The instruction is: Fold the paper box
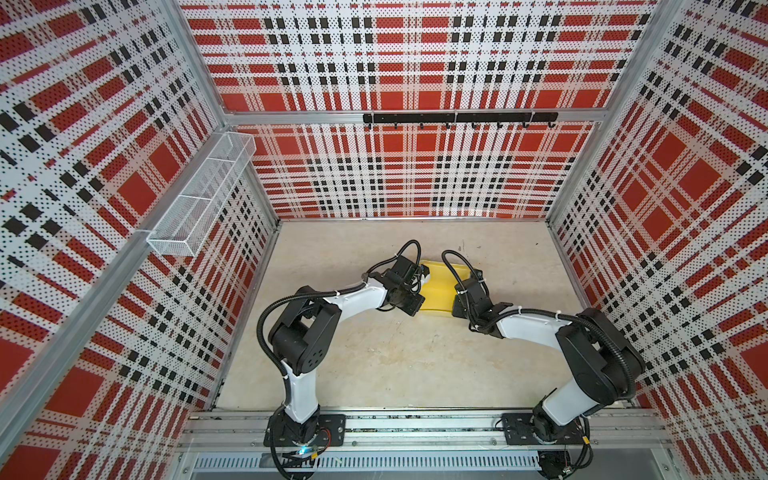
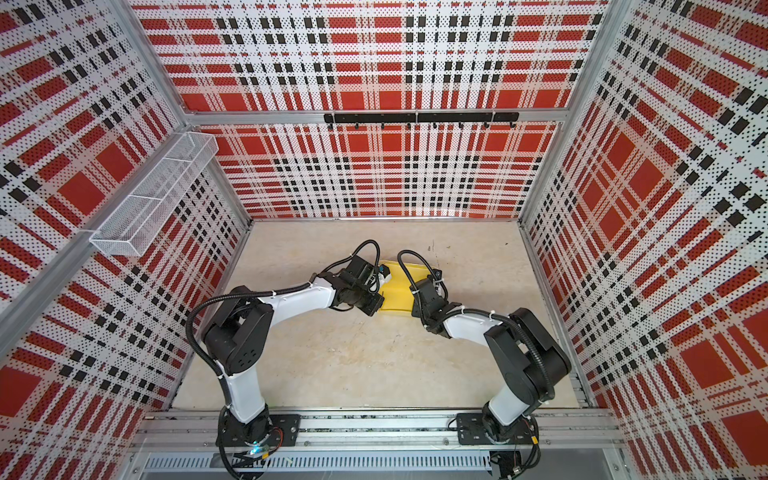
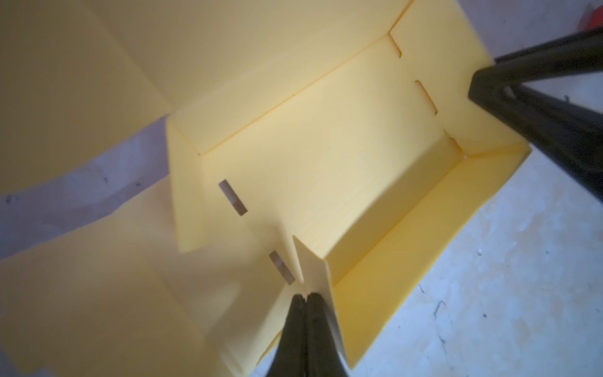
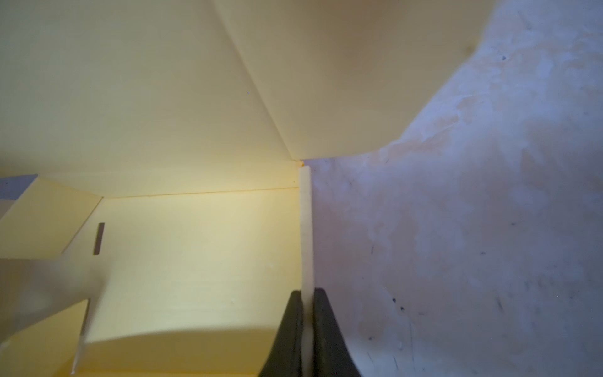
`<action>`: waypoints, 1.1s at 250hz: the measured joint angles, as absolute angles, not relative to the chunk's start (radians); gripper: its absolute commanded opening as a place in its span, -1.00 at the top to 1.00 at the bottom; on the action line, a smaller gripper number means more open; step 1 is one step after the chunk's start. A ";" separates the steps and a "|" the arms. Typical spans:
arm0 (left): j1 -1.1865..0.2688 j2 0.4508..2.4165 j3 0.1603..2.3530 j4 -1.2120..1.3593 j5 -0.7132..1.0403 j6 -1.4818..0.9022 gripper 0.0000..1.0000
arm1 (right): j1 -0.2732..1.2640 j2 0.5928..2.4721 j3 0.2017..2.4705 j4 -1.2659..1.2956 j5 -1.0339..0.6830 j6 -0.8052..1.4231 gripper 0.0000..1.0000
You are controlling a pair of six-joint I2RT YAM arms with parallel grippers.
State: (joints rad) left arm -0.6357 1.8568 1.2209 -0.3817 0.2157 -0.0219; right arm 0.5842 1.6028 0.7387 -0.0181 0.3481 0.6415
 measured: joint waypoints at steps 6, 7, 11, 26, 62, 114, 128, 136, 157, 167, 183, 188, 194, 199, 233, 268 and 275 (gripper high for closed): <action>-0.631 1.840 1.216 -0.382 0.224 -0.024 0.73 | 0.582 1.602 0.737 -0.018 0.345 0.641 0.79; -0.630 1.838 1.215 -0.382 0.225 -0.026 0.72 | 0.582 1.602 0.736 -0.018 0.344 0.641 0.79; -0.627 1.826 1.211 -0.381 0.232 -0.029 0.70 | 0.580 1.602 0.736 -0.018 0.342 0.641 0.79; -0.613 1.780 1.197 -0.374 0.252 -0.038 0.62 | 0.572 1.601 0.736 -0.017 0.337 0.640 0.79; -0.563 1.639 1.144 -0.315 0.338 -0.061 0.41 | 0.560 1.583 0.723 -0.010 0.328 0.638 0.79; -0.425 1.554 1.079 -0.218 0.463 -0.136 0.12 | 0.548 1.563 0.721 -0.014 0.313 0.620 0.79; -0.389 1.553 1.064 -0.202 0.480 -0.156 0.02 | 0.544 1.550 0.721 -0.010 0.305 0.617 0.79; -0.371 1.552 1.056 -0.196 0.488 -0.170 0.00 | 0.542 1.543 0.721 -0.008 0.297 0.616 0.79; -0.329 1.545 1.032 -0.171 0.522 -0.197 -0.03 | 0.529 1.523 0.721 -0.001 0.277 0.612 0.79; -0.311 1.540 1.020 -0.155 0.537 -0.212 -0.05 | 0.522 1.517 0.721 0.006 0.268 0.610 0.79; -0.282 1.526 0.991 -0.113 0.566 -0.243 -0.07 | 0.512 1.507 0.719 0.025 0.250 0.606 0.80; -0.274 1.522 0.981 -0.098 0.576 -0.256 -0.08 | 0.507 1.505 0.717 0.034 0.243 0.605 0.80; -0.266 1.518 0.971 -0.083 0.583 -0.268 -0.09 | 0.503 1.504 0.717 0.041 0.235 0.604 0.81; -0.256 1.516 0.963 -0.069 0.592 -0.282 -0.10 | 0.498 1.504 0.715 0.049 0.226 0.603 0.82; -0.211 1.514 0.922 0.023 0.636 -0.360 -0.17 | 0.461 1.503 0.704 0.097 0.159 0.602 0.83; -0.190 1.514 0.873 0.130 0.680 -0.447 -0.17 | 0.443 1.495 0.678 0.169 0.105 0.598 0.80; -0.190 1.514 0.867 0.151 0.693 -0.467 -0.17 | 0.443 1.495 0.678 0.179 0.093 0.596 0.79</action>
State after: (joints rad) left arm -0.1902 1.5135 0.8665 0.1509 0.6933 -0.4671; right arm 0.4435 1.4948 0.6781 0.1791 0.0929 0.5964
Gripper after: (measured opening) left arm 0.584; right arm 0.098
